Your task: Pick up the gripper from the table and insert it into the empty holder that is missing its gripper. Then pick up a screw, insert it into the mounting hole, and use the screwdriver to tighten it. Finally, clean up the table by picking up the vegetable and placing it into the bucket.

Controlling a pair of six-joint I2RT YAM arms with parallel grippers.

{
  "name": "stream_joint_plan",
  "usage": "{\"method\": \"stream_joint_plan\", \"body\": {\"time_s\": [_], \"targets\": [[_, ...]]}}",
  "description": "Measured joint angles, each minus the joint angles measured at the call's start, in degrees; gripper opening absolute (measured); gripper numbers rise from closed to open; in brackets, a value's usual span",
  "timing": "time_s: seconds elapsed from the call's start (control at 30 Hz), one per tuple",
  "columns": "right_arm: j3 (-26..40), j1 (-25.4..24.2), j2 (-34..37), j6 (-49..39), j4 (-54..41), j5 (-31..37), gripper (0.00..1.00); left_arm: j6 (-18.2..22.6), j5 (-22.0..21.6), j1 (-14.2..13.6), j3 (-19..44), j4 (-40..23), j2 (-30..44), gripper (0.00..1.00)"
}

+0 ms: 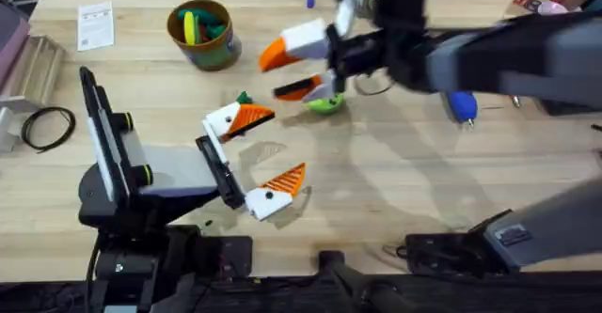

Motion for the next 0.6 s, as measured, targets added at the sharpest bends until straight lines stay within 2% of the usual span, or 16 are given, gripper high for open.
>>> {"method": "stream_joint_plan", "body": {"time_s": [0.17, 0.3, 0.4, 0.6], "targets": [[4.47, -6.39, -9.71, -17.37, -32.30, 9.99, 0.854, 0.01, 0.02, 0.00, 0.00, 0.00, 0.01, 0.987], [10.54, -8.11, -14.15, -29.99, -54.16, 23.28, 0.855, 0.00, 0.02, 0.00, 0.00, 0.00, 0.01, 0.986], [16.42, -7.25, -14.54, -36.94, -64.30, 32.86, 0.855, 0.00, 0.02, 0.00, 0.00, 0.00, 0.00, 0.986], [26.94, -1.77, -12.48, -44.39, -76.34, 52.82, 0.861, 0.00, 0.02, 0.00, 0.00, 0.00, 0.00, 0.985]]}}
